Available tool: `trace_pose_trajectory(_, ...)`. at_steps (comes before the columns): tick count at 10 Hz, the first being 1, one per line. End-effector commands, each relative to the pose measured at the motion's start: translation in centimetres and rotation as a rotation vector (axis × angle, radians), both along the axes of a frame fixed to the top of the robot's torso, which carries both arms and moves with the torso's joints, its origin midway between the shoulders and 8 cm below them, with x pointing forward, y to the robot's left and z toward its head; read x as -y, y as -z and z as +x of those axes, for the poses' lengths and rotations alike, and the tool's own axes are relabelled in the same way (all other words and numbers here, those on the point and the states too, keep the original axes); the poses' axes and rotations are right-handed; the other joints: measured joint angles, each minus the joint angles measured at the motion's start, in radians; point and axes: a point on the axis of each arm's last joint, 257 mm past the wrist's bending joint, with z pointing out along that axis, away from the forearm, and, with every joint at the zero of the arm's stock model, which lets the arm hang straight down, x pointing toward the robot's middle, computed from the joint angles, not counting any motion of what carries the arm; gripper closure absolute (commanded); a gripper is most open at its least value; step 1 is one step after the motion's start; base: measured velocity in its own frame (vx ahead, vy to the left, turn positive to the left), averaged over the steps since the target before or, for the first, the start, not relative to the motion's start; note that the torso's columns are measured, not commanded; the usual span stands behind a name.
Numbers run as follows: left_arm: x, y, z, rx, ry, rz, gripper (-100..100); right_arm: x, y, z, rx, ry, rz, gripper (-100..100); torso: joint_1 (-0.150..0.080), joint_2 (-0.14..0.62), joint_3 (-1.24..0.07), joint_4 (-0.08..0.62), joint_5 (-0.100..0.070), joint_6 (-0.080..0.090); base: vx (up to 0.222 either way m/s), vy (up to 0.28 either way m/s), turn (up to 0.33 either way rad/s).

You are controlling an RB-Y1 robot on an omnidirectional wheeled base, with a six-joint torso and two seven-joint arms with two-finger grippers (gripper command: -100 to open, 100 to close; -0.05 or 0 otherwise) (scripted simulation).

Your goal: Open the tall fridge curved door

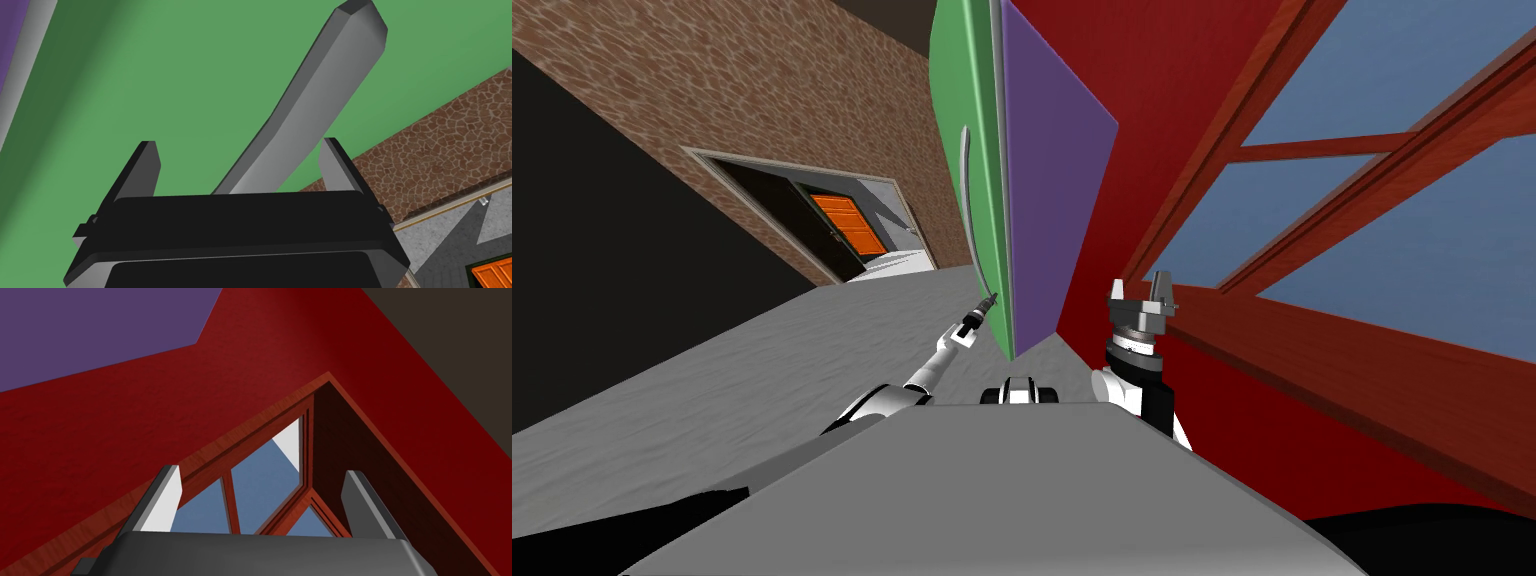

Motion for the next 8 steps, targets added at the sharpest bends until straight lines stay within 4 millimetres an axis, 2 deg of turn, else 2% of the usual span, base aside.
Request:
trace_pose_trajectory(1, -1.0, -1.4, 2.0, -0.003, -0.023, 0.035, -100, 0.0, 0.0, 0.0, 0.0, 0.0, 0.0, 0, 0.001, 0.0, 0.0, 0.0, 0.0, 0.0, -0.065, -0.016, 0.024)
trace_pose_trajectory(6, -2.5, -4.7, 5.0, 0.004, -0.063, 0.093, -100, 0.0, 0.0, 0.0, 0.0, 0.0, 0.0, 0, 0.0, 0.0, 0.0, -0.001, 0.0, -0.001, -0.066, -0.014, 0.024)
trace_pose_trajectory(8, -2.1, -4.4, 4.7, 0.003, -0.059, 0.087, -100, 0.0, 0.0, 0.0, 0.0, 0.0, 0.0, 0, 0.001, -0.001, -0.001, -0.001, 0.0, -0.001, -0.017, -0.003, 0.001)
